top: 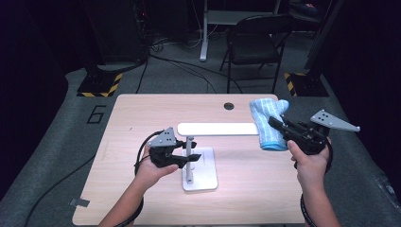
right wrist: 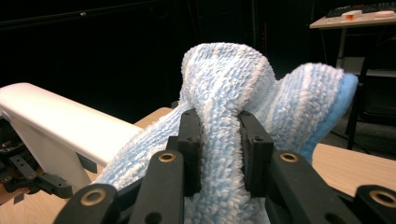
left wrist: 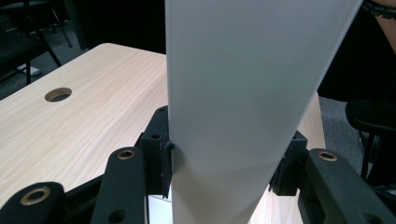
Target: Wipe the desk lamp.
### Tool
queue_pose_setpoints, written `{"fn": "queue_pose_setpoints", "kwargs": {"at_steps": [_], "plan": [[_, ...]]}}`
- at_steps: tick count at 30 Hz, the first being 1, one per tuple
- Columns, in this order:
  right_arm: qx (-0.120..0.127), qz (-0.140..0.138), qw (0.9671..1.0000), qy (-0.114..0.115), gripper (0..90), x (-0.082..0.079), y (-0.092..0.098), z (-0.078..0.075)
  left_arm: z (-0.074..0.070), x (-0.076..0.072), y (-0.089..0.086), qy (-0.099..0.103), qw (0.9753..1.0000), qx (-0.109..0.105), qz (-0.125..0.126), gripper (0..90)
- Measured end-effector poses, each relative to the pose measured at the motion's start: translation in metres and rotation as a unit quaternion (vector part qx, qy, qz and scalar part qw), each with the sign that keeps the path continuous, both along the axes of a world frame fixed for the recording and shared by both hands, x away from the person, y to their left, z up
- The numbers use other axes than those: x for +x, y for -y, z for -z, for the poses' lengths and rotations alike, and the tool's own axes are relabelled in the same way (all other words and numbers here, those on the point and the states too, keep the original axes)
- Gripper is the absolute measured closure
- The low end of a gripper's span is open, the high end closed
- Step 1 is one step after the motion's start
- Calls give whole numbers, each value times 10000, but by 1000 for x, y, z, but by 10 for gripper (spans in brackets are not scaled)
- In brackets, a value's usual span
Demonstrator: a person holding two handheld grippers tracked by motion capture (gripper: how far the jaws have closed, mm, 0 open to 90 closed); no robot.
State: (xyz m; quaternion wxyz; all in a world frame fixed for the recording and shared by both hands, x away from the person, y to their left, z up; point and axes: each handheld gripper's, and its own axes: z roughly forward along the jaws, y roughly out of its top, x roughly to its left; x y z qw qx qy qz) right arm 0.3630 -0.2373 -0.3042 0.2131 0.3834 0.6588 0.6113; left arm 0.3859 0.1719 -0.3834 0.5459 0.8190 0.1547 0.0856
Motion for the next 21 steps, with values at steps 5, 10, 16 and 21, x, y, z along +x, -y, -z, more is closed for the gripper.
{"fn": "queue_pose_setpoints", "kwargs": {"at_steps": [5,10,16,21], "plan": [[-4,-44,10000,-20,736,0,-12,1,1,1,0,-70,9999,-48,61,516],[-111,-313,9994,107,737,3,-37,-3,1,2,1,-92,9999,-63,51,514],[-177,-720,9970,212,738,4,-73,-12,2,1,0,-72,9999,-75,-11,513],[-363,-1045,9935,279,738,4,-102,-22,3,1,4,14,10000,63,-75,520]]}}
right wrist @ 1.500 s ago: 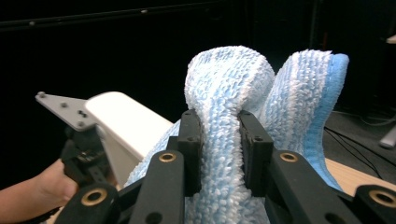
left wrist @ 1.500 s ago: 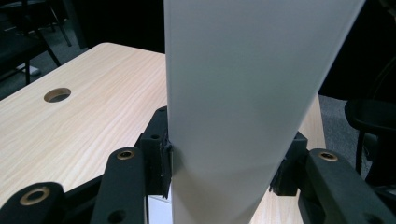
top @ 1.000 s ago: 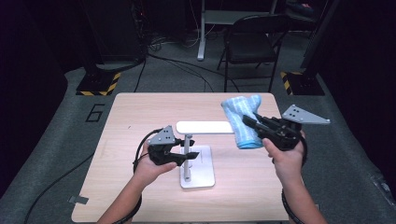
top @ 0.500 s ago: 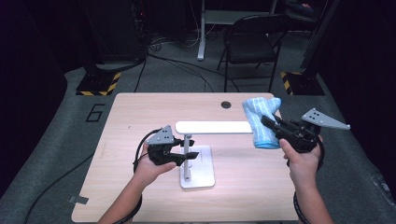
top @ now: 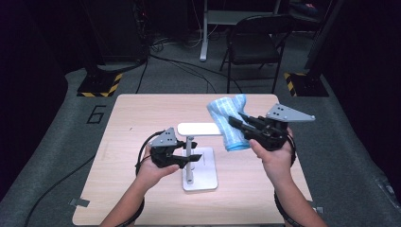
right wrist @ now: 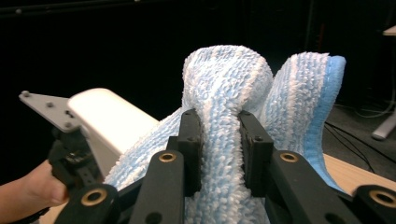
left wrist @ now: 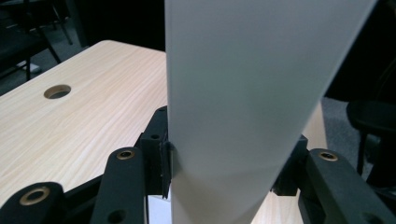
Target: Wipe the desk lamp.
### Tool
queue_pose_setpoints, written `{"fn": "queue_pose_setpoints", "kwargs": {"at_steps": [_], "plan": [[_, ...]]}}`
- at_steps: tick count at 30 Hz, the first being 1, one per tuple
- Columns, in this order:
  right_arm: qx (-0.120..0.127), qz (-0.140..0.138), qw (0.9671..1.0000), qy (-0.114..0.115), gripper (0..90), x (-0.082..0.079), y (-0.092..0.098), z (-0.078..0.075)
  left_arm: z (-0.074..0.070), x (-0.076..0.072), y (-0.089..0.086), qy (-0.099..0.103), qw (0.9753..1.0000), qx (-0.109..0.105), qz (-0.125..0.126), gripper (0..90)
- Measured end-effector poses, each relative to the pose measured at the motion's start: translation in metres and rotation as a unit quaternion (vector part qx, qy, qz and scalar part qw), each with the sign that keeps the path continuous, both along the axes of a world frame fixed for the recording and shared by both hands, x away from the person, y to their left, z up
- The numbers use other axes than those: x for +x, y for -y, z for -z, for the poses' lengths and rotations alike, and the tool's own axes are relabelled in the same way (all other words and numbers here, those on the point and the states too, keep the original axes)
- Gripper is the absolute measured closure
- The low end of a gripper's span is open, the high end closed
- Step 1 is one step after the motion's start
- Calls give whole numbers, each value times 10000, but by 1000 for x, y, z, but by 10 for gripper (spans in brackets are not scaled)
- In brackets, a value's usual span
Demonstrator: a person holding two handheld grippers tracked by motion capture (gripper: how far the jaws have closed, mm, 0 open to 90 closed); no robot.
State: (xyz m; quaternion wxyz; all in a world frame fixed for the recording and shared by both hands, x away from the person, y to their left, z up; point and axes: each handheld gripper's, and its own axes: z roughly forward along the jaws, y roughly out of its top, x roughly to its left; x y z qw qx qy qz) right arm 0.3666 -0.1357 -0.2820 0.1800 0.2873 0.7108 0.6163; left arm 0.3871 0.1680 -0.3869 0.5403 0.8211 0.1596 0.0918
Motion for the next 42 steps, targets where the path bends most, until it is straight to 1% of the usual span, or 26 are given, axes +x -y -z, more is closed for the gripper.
{"fn": "queue_pose_setpoints", "kwargs": {"at_steps": [3,4,5,7,10,14,16,18,20,22,24,26,29,30,31,32,34,35,37,38,39,42], "plan": [[-111,-175,9997,88,737,-1,-18,-5,2,1,-1,-32,10000,-64,14,520],[-131,-230,9996,76,737,-2,-24,-7,3,1,-1,-33,9999,-111,27,520],[-137,-279,9995,115,737,-2,-30,-8,3,1,-1,-41,9999,-133,22,520],[-165,-382,9991,83,737,-3,-42,-11,3,1,-1,-33,9999,-119,-10,521],[-216,-516,9983,146,736,-5,-59,-15,3,0,1,-83,9998,-159,-54,522],[-272,-627,9975,194,734,-8,-79,-19,3,-1,1,-66,9998,-137,-112,523],[-322,-655,9970,246,734,-10,-84,-20,3,-2,1,-93,9996,-190,-160,524],[-346,-644,9969,284,733,-10,-86,-20,3,-2,1,-57,9998,-138,-151,524],[-341,-659,9970,234,734,-9,-82,-20,3,-2,2,-48,9998,-126,-142,525],[-331,-663,9970,215,734,-6,-77,-19,4,-2,2,-45,9998,-157,-138,525],[-353,-606,9973,214,734,-6,-69,-17,5,-2,1,-57,9996,-221,-134,524],[-323,-500,9981,170,734,-5,-58,-15,5,-1,0,-30,9998,-169,-103,524],[-276,-294,9992,76,733,-5,-38,-11,4,-2,1,1,9999,-102,-110,525],[-276,-214,9993,133,734,-4,-29,-9,4,-1,0,11,9999,-112,-111,525],[-256,-108,9996,106,733,-4,-21,-7,4,-1,0,1,9999,-116,-97,525],[-255,3,9996,143,733,-3,-13,-5,4,-1,0,0,9999,-120,-96,525],[-203,220,9995,48,733,-3,4,-1,4,-2,1,7,9999,-127,-85,525],[-188,296,9994,44,733,-2,11,1,4,-1,0,-4,9999,-102,-72,525],[-95,514,9986,-62,733,-2,29,5,4,-1,0,10,9999,-122,-98,524],[-67,591,9982,-70,733,-2,36,7,4,-1,0,8,9999,-119,-97,524],[-43,673,9976,-126,732,-2,43,8,4,-1,1,6,9999,-130,-89,525],[-11,866,9961,-160,732,-3,58,12,4,-1,1,-5,9999,-96,-82,525]]}}
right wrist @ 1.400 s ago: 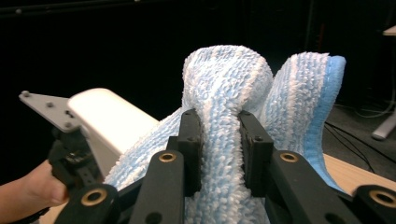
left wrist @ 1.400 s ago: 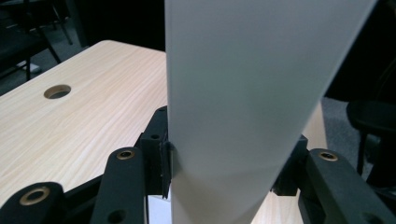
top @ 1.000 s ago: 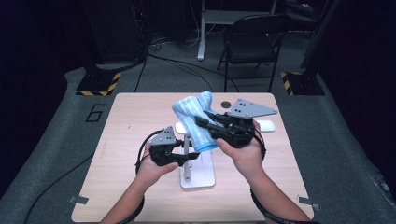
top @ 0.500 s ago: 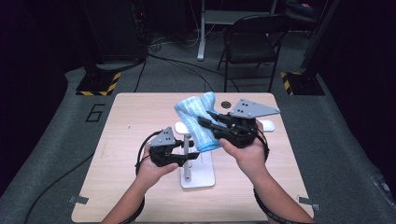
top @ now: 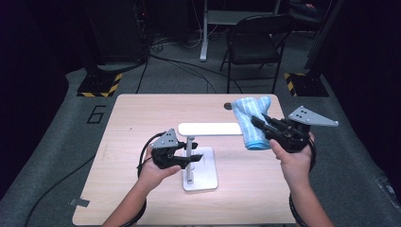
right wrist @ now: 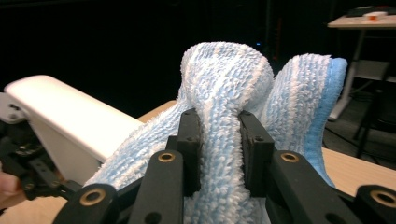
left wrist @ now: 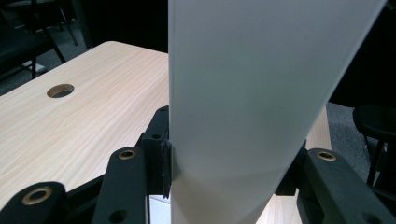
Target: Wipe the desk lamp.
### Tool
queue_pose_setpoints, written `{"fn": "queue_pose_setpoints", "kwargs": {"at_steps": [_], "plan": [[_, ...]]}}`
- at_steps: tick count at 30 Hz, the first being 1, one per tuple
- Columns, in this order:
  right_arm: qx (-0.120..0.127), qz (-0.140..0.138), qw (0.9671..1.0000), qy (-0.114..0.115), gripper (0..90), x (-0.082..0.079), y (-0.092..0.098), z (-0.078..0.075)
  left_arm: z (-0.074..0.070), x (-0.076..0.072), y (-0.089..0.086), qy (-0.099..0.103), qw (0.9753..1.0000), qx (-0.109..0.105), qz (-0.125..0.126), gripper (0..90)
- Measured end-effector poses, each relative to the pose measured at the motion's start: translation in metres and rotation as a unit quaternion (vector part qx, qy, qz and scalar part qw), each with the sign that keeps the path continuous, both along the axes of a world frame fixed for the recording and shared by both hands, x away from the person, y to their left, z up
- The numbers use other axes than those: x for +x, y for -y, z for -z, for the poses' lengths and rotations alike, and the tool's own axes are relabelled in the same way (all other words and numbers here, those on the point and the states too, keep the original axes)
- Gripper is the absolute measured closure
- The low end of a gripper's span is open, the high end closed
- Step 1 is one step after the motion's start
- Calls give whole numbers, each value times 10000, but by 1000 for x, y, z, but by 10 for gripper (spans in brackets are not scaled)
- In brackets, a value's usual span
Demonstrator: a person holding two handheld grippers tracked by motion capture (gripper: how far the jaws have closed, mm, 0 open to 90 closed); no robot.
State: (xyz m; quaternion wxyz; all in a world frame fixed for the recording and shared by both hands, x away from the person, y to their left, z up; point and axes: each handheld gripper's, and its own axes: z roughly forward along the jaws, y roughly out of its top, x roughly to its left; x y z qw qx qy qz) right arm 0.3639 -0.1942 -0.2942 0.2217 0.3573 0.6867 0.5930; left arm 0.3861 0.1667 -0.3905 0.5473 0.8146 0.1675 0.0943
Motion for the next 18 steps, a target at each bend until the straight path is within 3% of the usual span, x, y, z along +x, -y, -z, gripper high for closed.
{"fn": "queue_pose_setpoints", "kwargs": {"at_steps": [3,8,18], "plan": [[67,-43,10000,-14,732,0,6,3,0,1,1,-8,10000,3,22,524],[53,-186,9998,28,732,-1,-4,0,0,1,-1,-51,10000,-45,6,523],[-77,-875,9958,248,731,-3,-61,-12,1,0,-2,-57,10000,-60,-8,523]]}}
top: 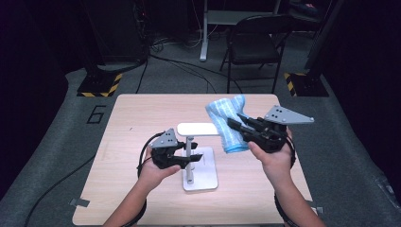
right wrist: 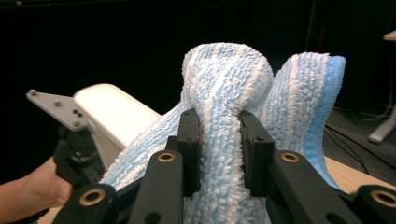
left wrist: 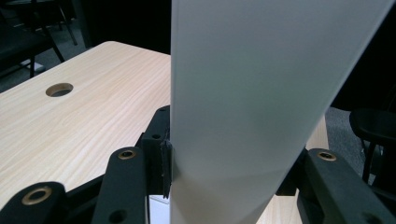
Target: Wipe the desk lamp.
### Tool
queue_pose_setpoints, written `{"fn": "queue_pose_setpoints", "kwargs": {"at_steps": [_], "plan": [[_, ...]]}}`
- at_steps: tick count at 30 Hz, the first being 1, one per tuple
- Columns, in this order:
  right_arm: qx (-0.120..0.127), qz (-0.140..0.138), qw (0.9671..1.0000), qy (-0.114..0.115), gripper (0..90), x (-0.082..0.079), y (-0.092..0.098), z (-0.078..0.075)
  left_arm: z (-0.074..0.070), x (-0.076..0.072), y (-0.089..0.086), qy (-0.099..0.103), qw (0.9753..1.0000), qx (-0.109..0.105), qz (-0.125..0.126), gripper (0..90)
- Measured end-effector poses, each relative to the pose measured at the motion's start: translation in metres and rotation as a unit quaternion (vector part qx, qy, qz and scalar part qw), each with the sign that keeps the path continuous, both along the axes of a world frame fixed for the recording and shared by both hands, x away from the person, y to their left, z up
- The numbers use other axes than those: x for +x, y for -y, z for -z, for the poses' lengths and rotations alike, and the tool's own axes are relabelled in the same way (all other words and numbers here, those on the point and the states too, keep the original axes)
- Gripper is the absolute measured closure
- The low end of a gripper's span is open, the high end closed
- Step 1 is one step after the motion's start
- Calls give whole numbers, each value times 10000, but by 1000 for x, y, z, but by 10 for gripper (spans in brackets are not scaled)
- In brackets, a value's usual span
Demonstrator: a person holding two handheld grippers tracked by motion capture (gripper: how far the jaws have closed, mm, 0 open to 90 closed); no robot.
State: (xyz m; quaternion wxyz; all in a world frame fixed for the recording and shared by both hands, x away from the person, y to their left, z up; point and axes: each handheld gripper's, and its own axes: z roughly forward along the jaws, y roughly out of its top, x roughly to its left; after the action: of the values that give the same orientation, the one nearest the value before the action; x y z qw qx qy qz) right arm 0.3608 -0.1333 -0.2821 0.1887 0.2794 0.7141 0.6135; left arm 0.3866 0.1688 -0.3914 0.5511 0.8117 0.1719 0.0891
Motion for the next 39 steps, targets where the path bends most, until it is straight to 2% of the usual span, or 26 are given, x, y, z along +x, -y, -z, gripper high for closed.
{"fn": "queue_pose_setpoints", "kwargs": {"at_steps": [8,14,15,19,22,26,27,29,32,39], "plan": [[1,-453,9988,180,730,-12,-29,-2,1,0,0,38,10000,-18,-29,523],[-104,-746,9969,220,729,-22,-40,-4,0,0,0,-4,10000,-7,2,523],[-106,-800,9965,224,729,-24,-42,-4,1,0,0,-14,10000,-71,-23,523],[-172,-1011,9943,279,729,-33,-46,-2,1,0,0,-12,10000,-86,-33,523],[-200,-1088,9935,270,729,-39,-43,2,2,0,-1,-34,9999,-100,-1,522],[-123,-1127,9934,200,728,-44,-33,9,3,-1,0,-11,9998,-200,-74,520],[-125,-1116,9935,190,728,-45,-31,10,4,-2,0,-44,9996,-281,-84,519],[-147,-1094,9938,164,728,-48,-25,14,4,-1,-1,-11,9998,-210,-44,518],[-132,-1059,9942,132,728,-51,-19,20,4,1,-1,-65,9998,-185,-23,513],[-27,-945,9955,1,729,-58,-3,34,5,0,-2,-87,9998,-184,-5,508]]}}
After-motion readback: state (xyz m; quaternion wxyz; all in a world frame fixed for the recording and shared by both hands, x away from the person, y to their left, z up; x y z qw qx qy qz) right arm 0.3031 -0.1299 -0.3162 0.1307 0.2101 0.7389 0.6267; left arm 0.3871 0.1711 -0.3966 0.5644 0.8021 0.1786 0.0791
